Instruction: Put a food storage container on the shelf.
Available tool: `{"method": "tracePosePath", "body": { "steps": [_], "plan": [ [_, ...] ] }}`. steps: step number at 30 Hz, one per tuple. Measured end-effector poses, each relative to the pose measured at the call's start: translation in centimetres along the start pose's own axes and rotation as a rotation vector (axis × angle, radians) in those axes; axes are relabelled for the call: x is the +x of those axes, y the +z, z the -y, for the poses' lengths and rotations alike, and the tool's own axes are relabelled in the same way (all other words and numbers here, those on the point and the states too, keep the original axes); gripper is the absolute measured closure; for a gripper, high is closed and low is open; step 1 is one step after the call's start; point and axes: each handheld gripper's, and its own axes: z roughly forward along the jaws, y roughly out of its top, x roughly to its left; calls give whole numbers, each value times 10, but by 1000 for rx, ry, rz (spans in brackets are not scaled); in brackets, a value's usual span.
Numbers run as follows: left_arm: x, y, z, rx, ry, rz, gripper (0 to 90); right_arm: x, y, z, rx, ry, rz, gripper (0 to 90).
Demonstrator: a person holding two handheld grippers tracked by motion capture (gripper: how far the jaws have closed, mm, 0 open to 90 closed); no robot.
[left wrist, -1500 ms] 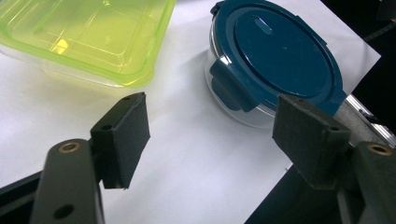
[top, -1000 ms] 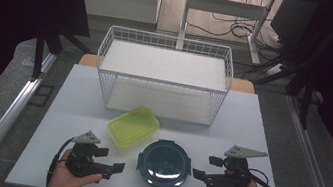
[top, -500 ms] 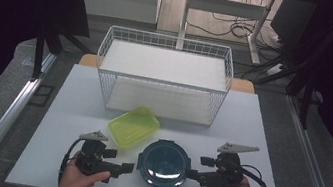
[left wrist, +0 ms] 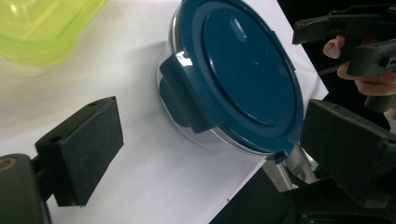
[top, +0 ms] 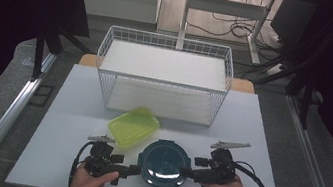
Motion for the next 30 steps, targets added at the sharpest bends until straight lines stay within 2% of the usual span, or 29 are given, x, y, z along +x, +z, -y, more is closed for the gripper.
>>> {"method": "tracePosePath", "body": {
  "steps": [7, 9, 15, 16, 18, 20, 22, 25, 30],
  "plan": [
    [-2, 15, -4, -2, -8, 5, 60, -11, 14, 0, 28, 44, 6, 98],
    [1, 19, -6, -6, -20, 11, 69, -12, 18, 1, 40, 43, 22, 94],
    [6, 28, -7, 5, -45, 24, 82, -13, 28, 6, 54, 62, 19, 90],
    [7, 30, -7, 9, -51, 29, 87, -14, 30, 6, 56, 69, 17, 90],
    [7, 32, -7, 11, -49, 26, 91, -18, 32, 8, 47, 111, -16, 91],
    [7, 33, -7, 12, -51, 31, 102, -22, 33, 9, 45, 147, -28, 94],
    [7, 34, -7, 13, -53, 30, 111, -24, 32, 9, 44, 154, -24, 98],
    [6, 38, -6, 20, -56, 34, 127, -25, 33, 11, 40, 193, -46, 105],
    [8, 44, -4, 40, -91, 67, 156, -26, 36, 14, 47, 213, -56, 143]
  ]
}}
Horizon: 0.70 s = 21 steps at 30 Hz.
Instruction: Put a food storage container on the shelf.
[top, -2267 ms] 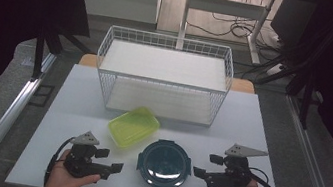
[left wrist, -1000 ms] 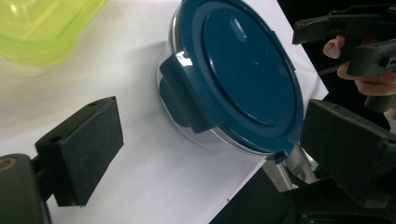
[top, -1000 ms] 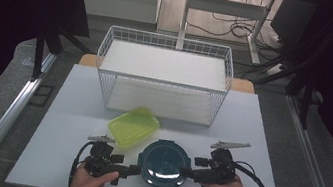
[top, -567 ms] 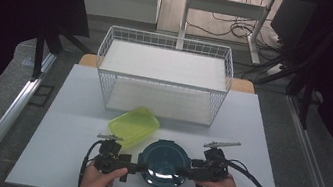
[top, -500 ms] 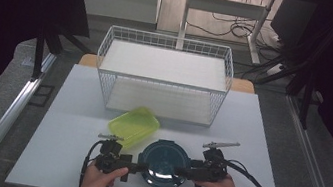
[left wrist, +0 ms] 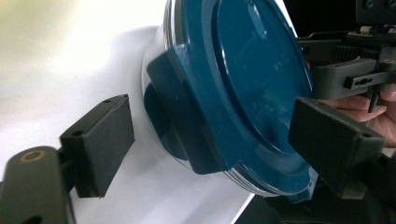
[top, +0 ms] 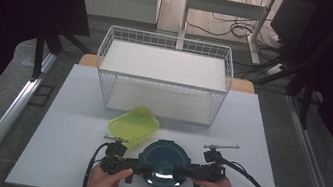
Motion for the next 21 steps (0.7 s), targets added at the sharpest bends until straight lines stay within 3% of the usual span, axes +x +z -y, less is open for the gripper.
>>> {"method": "tracePosePath", "body": {
  "steps": [5, 10, 17, 21],
  "plan": [
    [1, 0, -1, 0, -14, 23, 256, -2, -1, 1, -4, 31, -8, 244],
    [6, -2, -2, -7, -73, 49, 311, -6, -2, 1, -3, 87, -30, 277],
    [1, -7, 3, -42, -114, 56, 376, -3, -7, 5, -26, 136, -42, 337],
    [-5, -10, 6, -59, -106, 52, 409, 0, -11, 8, -40, 139, -37, 353]
  ]
}}
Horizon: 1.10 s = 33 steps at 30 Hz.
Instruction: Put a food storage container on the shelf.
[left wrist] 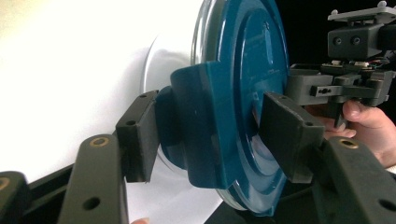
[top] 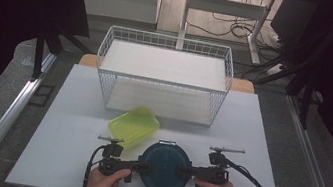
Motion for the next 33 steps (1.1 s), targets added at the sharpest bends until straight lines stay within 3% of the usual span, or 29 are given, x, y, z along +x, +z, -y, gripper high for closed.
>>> {"method": "tracePosePath", "body": {
  "steps": [11, 15, 21, 26, 33],
  "plan": [
    [-8, -4, 2, -5, 32, -5, 447, 4, -5, 1, -37, 10, 9, 365],
    [-10, -3, 1, -13, 47, -6, 442, 7, -8, -1, -50, -16, 24, 365],
    [-21, -10, -4, -36, 104, -12, 445, 14, -14, -4, -78, -49, 15, 365],
    [-32, -19, -12, -53, 140, -13, 442, 29, -22, -11, -108, -109, 22, 365],
    [-45, -34, -29, -59, 195, -21, 444, 45, -29, -23, -134, -158, 11, 365]
  ]
}}
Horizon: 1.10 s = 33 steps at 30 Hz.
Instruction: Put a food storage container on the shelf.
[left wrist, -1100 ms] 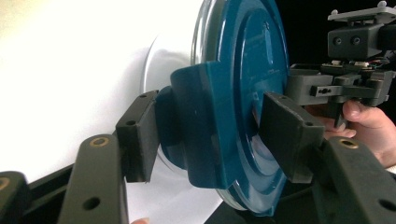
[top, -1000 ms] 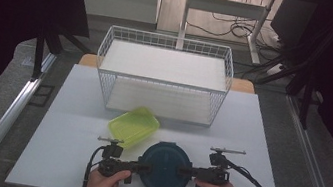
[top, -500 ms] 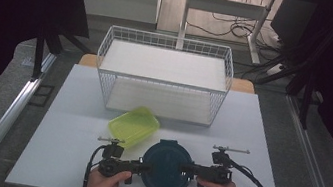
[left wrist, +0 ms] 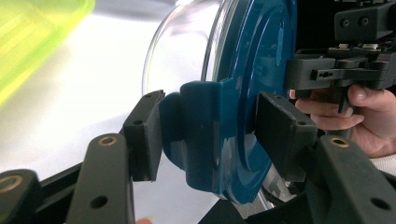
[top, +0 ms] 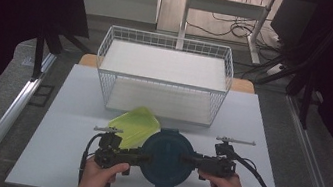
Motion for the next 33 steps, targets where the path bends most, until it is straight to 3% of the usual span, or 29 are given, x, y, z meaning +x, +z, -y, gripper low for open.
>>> {"method": "tracePosePath", "body": {
  "steps": [10, 21, 33],
  "plan": [
    [-6, -12, -29, -23, 50, 8, 448, 16, -6, -24, -53, -45, 4, 365],
    [-7, -16, -52, -36, 59, 20, 447, 24, -9, -47, -77, -73, 19, 365],
    [-11, -25, -74, -82, 74, 41, 456, 35, -15, -72, -108, -100, 20, 365]
  ]
}}
